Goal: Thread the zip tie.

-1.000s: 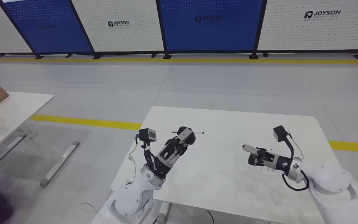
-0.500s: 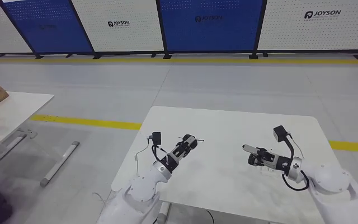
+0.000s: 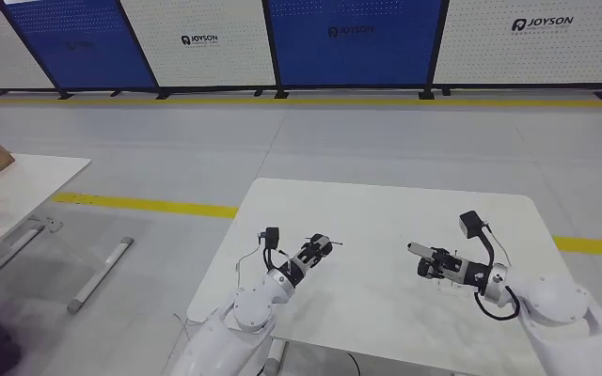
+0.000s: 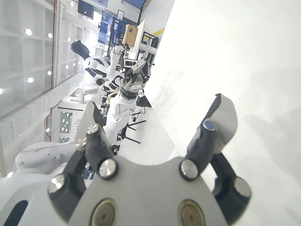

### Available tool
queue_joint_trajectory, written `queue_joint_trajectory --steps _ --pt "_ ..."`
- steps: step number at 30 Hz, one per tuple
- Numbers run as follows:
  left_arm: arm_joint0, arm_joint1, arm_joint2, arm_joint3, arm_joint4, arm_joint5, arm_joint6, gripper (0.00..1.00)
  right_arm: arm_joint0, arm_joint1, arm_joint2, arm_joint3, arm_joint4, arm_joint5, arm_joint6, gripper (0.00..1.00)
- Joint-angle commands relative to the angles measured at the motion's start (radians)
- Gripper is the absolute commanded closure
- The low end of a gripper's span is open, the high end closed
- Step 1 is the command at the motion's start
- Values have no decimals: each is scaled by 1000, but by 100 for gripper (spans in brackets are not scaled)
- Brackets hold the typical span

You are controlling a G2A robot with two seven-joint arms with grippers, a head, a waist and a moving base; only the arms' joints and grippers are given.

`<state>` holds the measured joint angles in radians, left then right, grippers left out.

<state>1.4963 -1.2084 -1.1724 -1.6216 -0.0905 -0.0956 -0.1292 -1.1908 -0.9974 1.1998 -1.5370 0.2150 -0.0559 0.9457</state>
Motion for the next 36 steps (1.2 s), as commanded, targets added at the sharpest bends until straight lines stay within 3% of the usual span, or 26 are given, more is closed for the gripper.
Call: queue_joint_trajectory --steps 1,9,17,27,31,36 --pt "6 0 -3 -16 -14 -12 -6 100 0 0 0 0 0 0 0 0" --pt "40 6 -41 -91 -68 -50 -34 100 0 0 0 0 0 0 0 0" --pt "126 14 -101 -280 -106 -120 -29 100 0 0 0 0 0 0 0 0" --pt "210 18 -142 -515 -101 -149 6 100 0 0 0 0 0 0 0 0" --pt "236 19 -149 -571 -95 -153 11 100 0 0 0 0 0 0 0 0" --pt "253 19 -147 -596 -90 -144 10 100 0 0 0 0 0 0 0 0"
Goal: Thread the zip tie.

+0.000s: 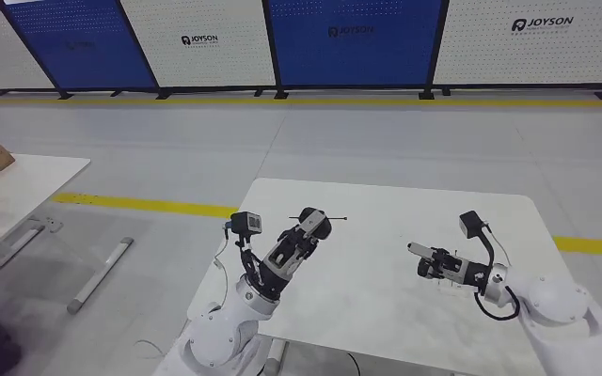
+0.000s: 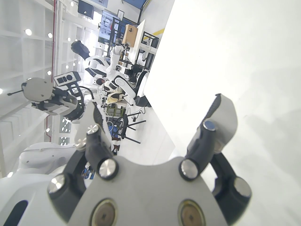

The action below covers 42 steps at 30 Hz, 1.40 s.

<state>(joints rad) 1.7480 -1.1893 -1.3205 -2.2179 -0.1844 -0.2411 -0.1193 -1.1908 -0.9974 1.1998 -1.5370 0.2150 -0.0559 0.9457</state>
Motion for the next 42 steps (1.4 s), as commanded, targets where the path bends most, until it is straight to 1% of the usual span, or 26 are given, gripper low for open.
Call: queue_joint_trajectory --steps 1,5,6,7,11,14,16,18,19,22,24,26,28,29,32,34,35,42 --pt "0 0 3 2 8 3 0 100 0 0 0 0 0 0 0 0" --pt "-5 -1 8 13 23 13 1 100 0 0 0 0 0 0 0 0" --pt "-6 0 9 20 36 21 -8 100 0 0 0 0 0 0 0 0" --pt "-7 1 10 29 58 34 -25 100 0 0 0 0 0 0 0 0" --pt "-17 1 25 82 101 50 -38 100 0 0 0 0 0 0 0 0" --pt "-32 0 37 139 102 66 -44 100 0 0 0 0 0 0 0 0" --pt "-47 0 50 194 96 83 -65 100 0 0 0 0 0 0 0 0" --pt "-66 -2 62 260 93 87 -69 100 0 0 0 0 0 0 0 0" --pt "-74 -3 69 286 87 88 -73 100 0 0 0 0 0 0 0 0" --pt "-101 -7 83 362 66 72 -70 100 0 0 0 0 0 0 0 0" --pt "-111 -9 90 399 61 55 -62 100 0 0 0 0 0 0 0 0" --pt "-121 -11 104 436 75 35 -49 100 0 0 0 0 0 0 0 0" --pt "-125 -14 126 468 94 19 -34 100 0 0 0 0 0 0 0 0" --pt "-132 -17 140 488 97 14 -28 100 0 0 0 0 0 0 0 0" --pt "-163 -24 171 539 109 4 -5 100 0 0 0 0 0 0 0 0" --pt "-178 -27 189 561 142 -6 9 100 0 0 0 0 0 0 0 0" --pt "-182 -28 196 566 150 -6 6 100 0 0 0 0 0 0 0 0" --pt "-182 -28 196 566 150 -6 6 100 0 0 0 0 0 0 0 0"
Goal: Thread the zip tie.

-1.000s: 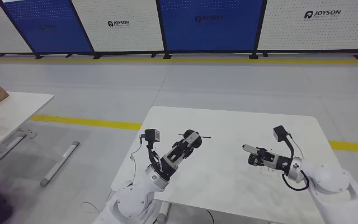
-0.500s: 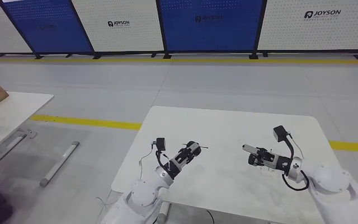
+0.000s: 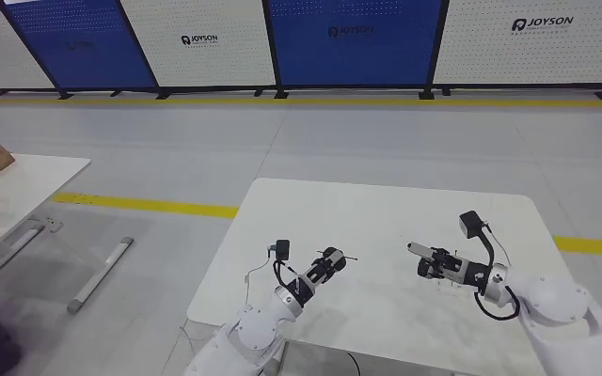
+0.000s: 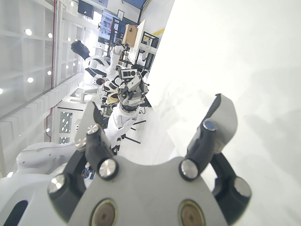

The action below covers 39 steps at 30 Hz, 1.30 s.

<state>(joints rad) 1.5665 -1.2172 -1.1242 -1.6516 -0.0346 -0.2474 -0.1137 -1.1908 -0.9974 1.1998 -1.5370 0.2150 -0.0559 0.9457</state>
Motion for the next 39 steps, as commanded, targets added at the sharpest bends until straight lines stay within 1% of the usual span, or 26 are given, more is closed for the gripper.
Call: queue_joint_trajectory --steps 1,7,8,11,13,16,19,21,35,36,37,38,39 --pt "0 0 0 0 0 0 0 100 0 0 0 0 0 0 0 0" --pt "0 0 0 0 0 0 0 100 0 0 0 0 0 0 0 0" --pt "0 0 0 0 0 0 0 100 -3 1 -7 -6 -27 -2 0 0" --pt "0 0 0 0 0 0 0 100 20 6 -16 -4 -89 13 73 0" --pt "0 0 0 0 0 0 0 100 36 11 0 8 -117 2 92 0" --pt "0 0 0 0 0 0 0 100 47 25 46 -3 -174 -31 134 0" --pt "0 0 0 0 0 0 0 100 52 40 108 -8 -150 -46 215 0" --pt "0 0 0 0 0 0 0 100 63 47 124 1 -168 -50 263 0" --pt "0 0 0 0 0 0 0 100 63 47 124 1 -168 -50 263 0" --pt "0 0 0 0 0 0 0 100 61 47 123 4 -175 -41 250 0" --pt "0 0 0 0 0 0 0 100 66 48 118 2 -206 -21 239 0" --pt "0 0 0 0 0 0 0 100 78 49 114 -1 -252 3 220 0" --pt "0 0 0 0 0 0 0 100 85 51 116 -1 -300 28 181 0"
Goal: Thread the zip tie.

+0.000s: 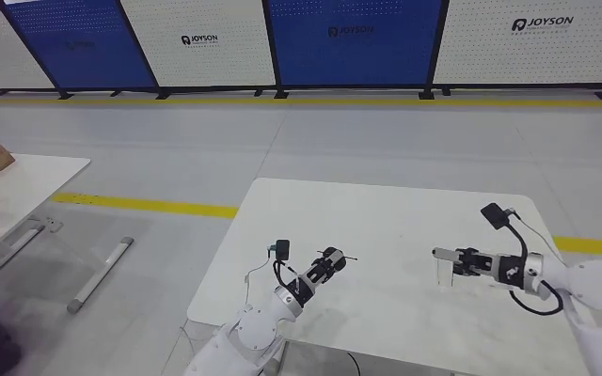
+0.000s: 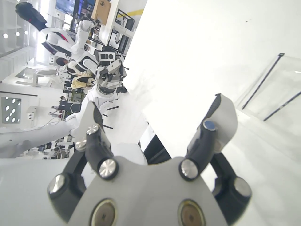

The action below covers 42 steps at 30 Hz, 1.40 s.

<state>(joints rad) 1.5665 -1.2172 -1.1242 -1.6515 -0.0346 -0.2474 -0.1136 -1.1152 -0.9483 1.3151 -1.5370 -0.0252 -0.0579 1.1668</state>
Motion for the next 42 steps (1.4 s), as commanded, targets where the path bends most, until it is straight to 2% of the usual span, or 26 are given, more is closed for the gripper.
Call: queue_joint_trajectory --steps 1,6,8,9,18,20,22,25,28,30,42 --pt "0 0 0 0 0 0 0 100 11 2 -3 -9 -108 54 -71 0" --pt "0 0 0 0 0 0 0 100 -1 10 -3 -65 -280 152 -144 0" --pt "0 0 0 0 0 0 0 100 -4 15 -11 -88 -372 196 -137 0" --pt "0 0 0 0 0 0 0 100 0 17 -28 -100 -409 207 -95 0" --pt "0 0 0 0 0 0 0 100 0 17 -28 -100 -409 207 -95 0" --pt "0 0 0 0 0 0 0 100 -14 16 -39 -104 -414 188 -112 0" --pt "0 0 0 0 0 0 0 100 -13 15 -60 -106 -454 192 -105 0" --pt "0 0 0 0 0 0 0 100 18 10 -110 -98 -499 194 -57 0" --pt "0 0 0 0 0 0 0 100 80 5 -164 -60 -501 151 66 0" --pt "0 0 0 0 0 0 0 100 112 -2 -179 -37 -492 152 58 0" --pt "0 0 0 0 0 0 0 100 115 -3 -180 -37 -488 147 57 0"
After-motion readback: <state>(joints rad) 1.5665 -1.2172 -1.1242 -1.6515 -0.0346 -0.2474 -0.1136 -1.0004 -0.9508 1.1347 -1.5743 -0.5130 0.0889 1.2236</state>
